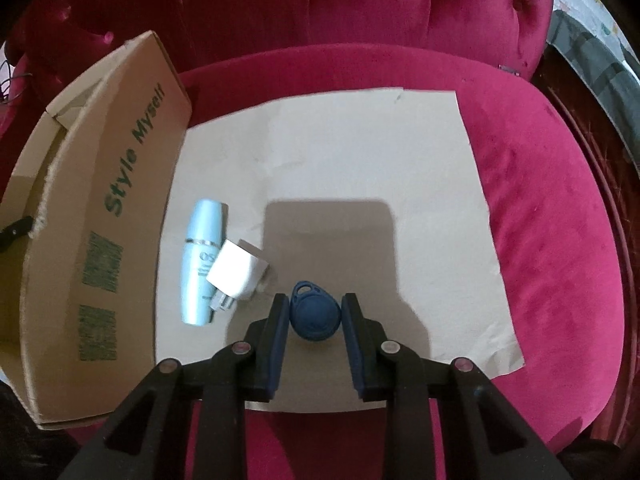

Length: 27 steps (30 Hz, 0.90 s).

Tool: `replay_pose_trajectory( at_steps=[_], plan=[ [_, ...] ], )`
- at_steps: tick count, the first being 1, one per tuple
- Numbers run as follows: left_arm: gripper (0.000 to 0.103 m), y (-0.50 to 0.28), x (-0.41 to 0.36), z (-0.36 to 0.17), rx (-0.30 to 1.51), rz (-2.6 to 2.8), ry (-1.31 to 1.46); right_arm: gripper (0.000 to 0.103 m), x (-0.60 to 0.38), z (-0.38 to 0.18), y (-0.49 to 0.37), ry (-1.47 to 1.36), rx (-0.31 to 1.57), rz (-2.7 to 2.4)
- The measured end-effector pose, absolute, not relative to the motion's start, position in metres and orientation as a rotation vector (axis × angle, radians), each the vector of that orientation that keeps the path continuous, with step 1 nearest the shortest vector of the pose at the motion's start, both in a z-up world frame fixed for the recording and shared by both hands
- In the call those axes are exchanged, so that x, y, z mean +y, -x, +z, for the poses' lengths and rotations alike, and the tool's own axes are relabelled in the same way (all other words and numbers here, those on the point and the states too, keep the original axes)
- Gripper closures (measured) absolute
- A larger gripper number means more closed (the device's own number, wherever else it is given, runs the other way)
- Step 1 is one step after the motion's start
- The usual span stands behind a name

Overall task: Organize rigid objects
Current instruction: 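Close the right gripper on the blue key fob and lift it, then carry the blue key fob with the right gripper over the box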

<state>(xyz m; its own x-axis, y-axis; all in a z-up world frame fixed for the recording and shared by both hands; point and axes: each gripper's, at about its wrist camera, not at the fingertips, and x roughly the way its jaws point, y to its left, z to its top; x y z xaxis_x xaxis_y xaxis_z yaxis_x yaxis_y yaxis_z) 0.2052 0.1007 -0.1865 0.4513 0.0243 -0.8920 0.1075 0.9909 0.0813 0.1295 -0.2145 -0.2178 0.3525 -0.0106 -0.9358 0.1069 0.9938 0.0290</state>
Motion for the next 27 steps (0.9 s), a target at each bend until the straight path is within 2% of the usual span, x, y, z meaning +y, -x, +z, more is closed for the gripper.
replay_pose_trajectory(
  at_steps=[27],
  plan=[
    [0.089, -0.205, 0.101, -0.186, 1.104, -0.050, -0.126, 0.075, -0.173, -0.128, -0.158, -0.061, 1.081, -0.023]
  ],
)
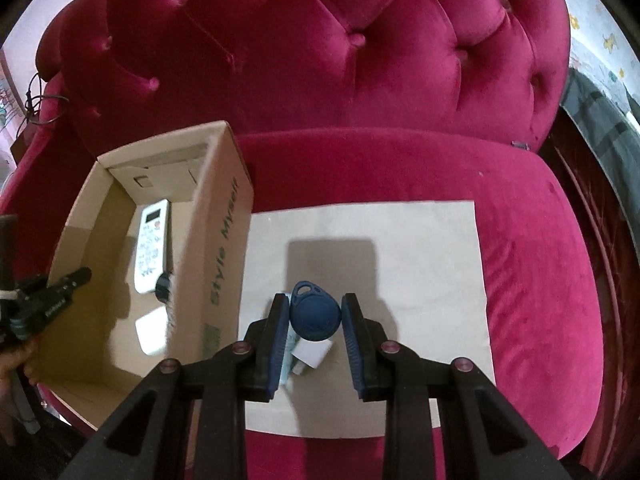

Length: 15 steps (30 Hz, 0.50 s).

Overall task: Organize rigid objects
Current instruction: 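Carry the blue key fob with the right gripper over the box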

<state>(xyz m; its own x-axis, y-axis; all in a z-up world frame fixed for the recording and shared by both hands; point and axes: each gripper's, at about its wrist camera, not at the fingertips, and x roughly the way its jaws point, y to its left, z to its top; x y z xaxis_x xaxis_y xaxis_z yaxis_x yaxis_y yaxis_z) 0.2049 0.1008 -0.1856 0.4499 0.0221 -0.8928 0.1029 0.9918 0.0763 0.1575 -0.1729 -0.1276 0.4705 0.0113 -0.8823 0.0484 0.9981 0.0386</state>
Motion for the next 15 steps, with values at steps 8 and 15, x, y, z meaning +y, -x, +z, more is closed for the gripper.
replay_pose_trajectory(
  at_steps=[8, 15],
  plan=[
    [0.089, -0.205, 0.100, -0.185, 1.104, -0.050, -0.125, 0.075, -0.154, -0.105, -0.169, -0.042, 1.039, 0.010],
    [0.089, -0.205, 0.100, -0.185, 1.104, -0.051, -0.124, 0.075, -0.136, -0.092, -0.178, -0.019, 1.015, 0.045]
  ],
)
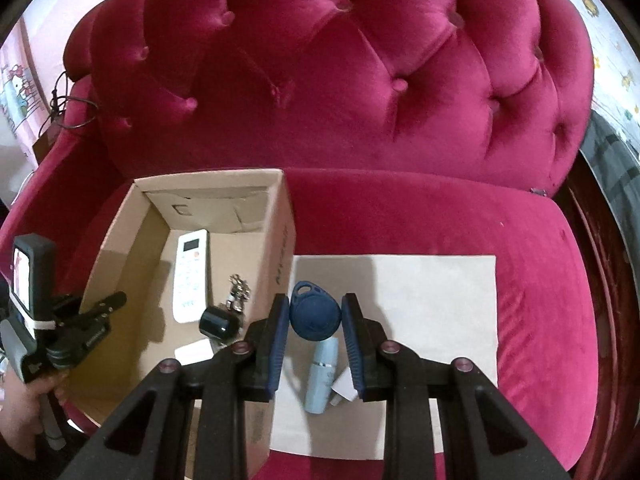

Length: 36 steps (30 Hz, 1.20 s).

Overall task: Organize rigid objects
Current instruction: 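Carry the blue key fob with the right gripper over the box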

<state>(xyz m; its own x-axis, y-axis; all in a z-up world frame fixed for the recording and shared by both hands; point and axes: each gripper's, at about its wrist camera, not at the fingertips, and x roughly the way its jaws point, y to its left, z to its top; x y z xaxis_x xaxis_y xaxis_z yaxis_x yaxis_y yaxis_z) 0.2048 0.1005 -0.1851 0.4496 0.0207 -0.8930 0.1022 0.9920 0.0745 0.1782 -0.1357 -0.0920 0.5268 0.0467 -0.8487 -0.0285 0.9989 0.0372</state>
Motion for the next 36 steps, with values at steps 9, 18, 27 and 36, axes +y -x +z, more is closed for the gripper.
replay_pose_trajectory(
  at_steps=[9, 18, 27, 36],
  plan=[
    [0.089, -0.205, 0.100, -0.185, 1.104, -0.051, -0.122, 0.075, -0.103, -0.088, -0.191, 0.004, 1.019, 0.115],
    [0.089, -0.205, 0.100, -0.185, 1.104, -0.052, -0.120, 0.075, -0.063, -0.100, -0.199, 0.044, 1.039, 0.184],
    [0.089, -0.205, 0.100, -0.185, 1.105, -0.052, -0.117, 0.075, -0.033, -0.121, -0.203, 0.062, 1.083, 0.227],
    [0.089, -0.204, 0.099, -0.185, 1.105, -0.053, -0.118, 0.075, -0.012, -0.150, -0.209, 0.088, 1.142, 0.253]
  ],
)
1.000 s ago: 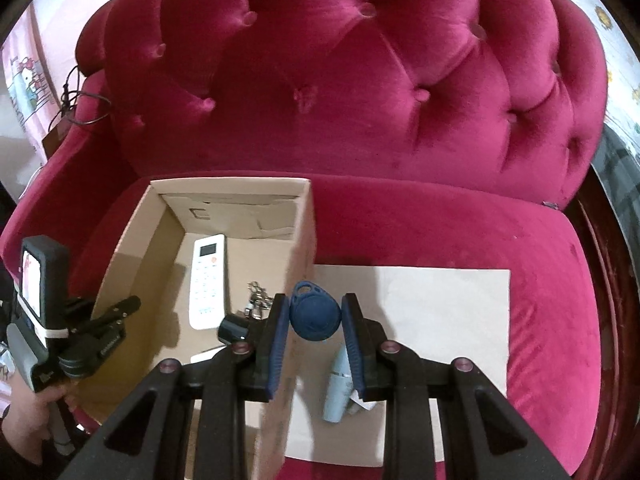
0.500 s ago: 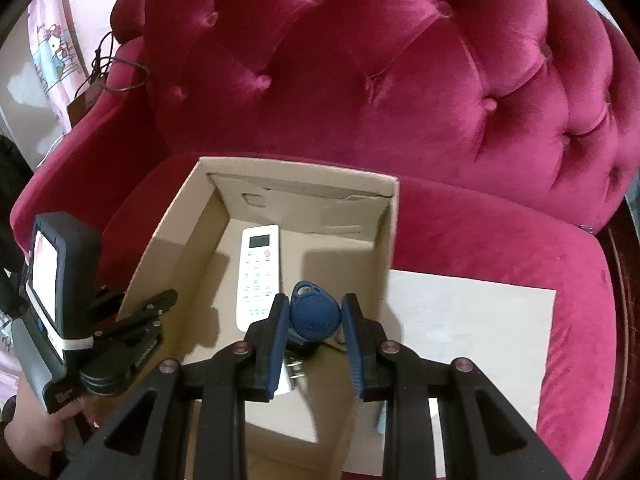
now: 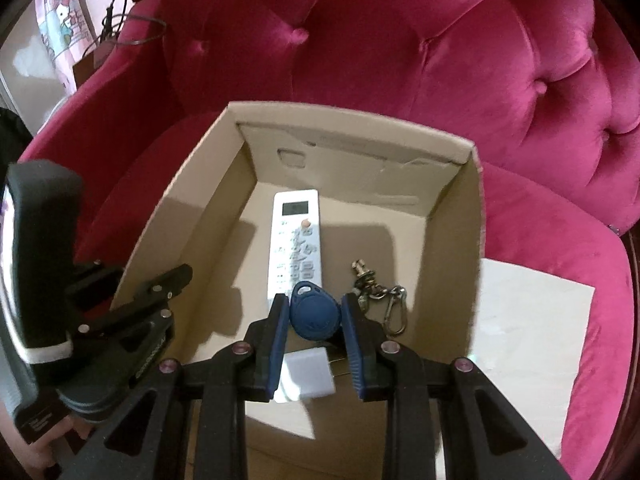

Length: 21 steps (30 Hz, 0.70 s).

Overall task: Organize rigid objects
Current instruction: 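Carry the blue key fob with the right gripper over the box, then lower the key fob into the box and open the right gripper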

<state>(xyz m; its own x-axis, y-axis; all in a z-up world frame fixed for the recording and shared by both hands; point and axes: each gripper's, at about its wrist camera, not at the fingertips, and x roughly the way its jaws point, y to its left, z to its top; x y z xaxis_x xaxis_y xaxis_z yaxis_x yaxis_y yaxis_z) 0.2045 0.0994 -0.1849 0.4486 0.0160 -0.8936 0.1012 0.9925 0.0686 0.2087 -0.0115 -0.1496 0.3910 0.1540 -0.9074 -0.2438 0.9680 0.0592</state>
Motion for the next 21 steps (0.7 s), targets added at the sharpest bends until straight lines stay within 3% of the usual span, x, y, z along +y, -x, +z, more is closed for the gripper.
replay_pose_trajectory(
  at_steps=[21],
  plan=[
    [0.089, -0.204, 0.100, -0.184, 1.105, -0.056, -0.117, 0.074, -0.005, -0.178, -0.208, 0.071, 1.200, 0.259]
  ],
)
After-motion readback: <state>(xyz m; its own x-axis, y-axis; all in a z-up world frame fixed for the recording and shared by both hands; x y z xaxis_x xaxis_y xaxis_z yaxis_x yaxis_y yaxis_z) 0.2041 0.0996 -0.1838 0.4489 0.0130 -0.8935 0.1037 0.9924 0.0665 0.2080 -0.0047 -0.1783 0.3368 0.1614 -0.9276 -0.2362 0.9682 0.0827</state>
